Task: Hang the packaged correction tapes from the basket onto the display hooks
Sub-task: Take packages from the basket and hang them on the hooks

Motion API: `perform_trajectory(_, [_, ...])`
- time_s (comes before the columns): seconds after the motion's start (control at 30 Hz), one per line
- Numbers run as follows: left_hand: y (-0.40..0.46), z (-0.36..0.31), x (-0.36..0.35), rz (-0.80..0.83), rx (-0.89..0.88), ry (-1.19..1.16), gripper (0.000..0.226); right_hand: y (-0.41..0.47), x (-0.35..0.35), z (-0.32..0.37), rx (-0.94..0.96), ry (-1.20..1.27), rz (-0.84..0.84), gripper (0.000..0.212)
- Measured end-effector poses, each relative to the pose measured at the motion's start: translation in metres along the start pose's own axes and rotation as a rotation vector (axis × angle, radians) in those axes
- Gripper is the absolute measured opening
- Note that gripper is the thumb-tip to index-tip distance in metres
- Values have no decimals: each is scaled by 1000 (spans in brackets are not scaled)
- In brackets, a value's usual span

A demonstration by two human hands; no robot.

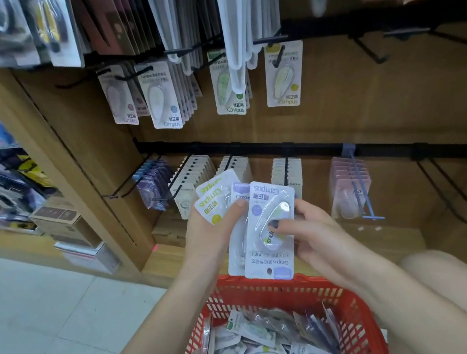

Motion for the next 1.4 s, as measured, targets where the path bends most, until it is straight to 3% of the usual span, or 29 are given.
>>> perform_trajectory(0.1, [2, -3, -5, 15, -14, 15, 20, -2, -3, -4, -13, -34, 30, 50])
perform_trajectory(0.3, [7, -14, -9, 6, -29, 45, 32, -1, -11, -8, -74, -18, 77, 57])
perform_trajectory(0.4, [6, -13, -7, -55, 0, -17, 42, -1, -19, -5, -104, 40, 135, 57])
perform_trajectory(0.6, [8, 2, -4, -106, 147, -223, 39, -6, -5, 4, -114, -51, 120, 55])
perform_trajectory(0.73, [12, -7, 8, -114, 87, -48, 15, -12, 8, 9, -127, -108, 123, 54])
perform_trajectory(0.87, [20, -19, 15, -95, 61, 121, 28, -18, 29, 17, -119, -75, 100, 50])
perform_trajectory(0.97, [28, -35, 14, -5, 2, 227, 22, -20, 44, 28, -97, -6, 71, 49])
perform_trajectory(1.07, [36, -57, 3, 126, -39, 292, 64, -22, 57, 42, -67, 39, 46, 55])
perform_trajectory(1.13, [41, -70, -6, 170, -57, 342, 78, -24, 66, 52, -41, 85, 23, 59])
perform_trajectory(1.27, [48, -78, -14, 152, -16, 337, 38, -29, 69, 68, 5, 203, 20, 64])
perform_trajectory(1.4, [41, -60, -25, 136, 94, 149, 31, -28, 58, 72, -7, 283, 54, 63])
Point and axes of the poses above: each hand's wrist, its own y-axis towards the middle knuckle, its own x-axis out of the back of the hand, z = x × y, the point moved 10 cm from there along y, towards the middle knuckle, and after that the axes turned 1 degree about z, right-handed, at the moved point
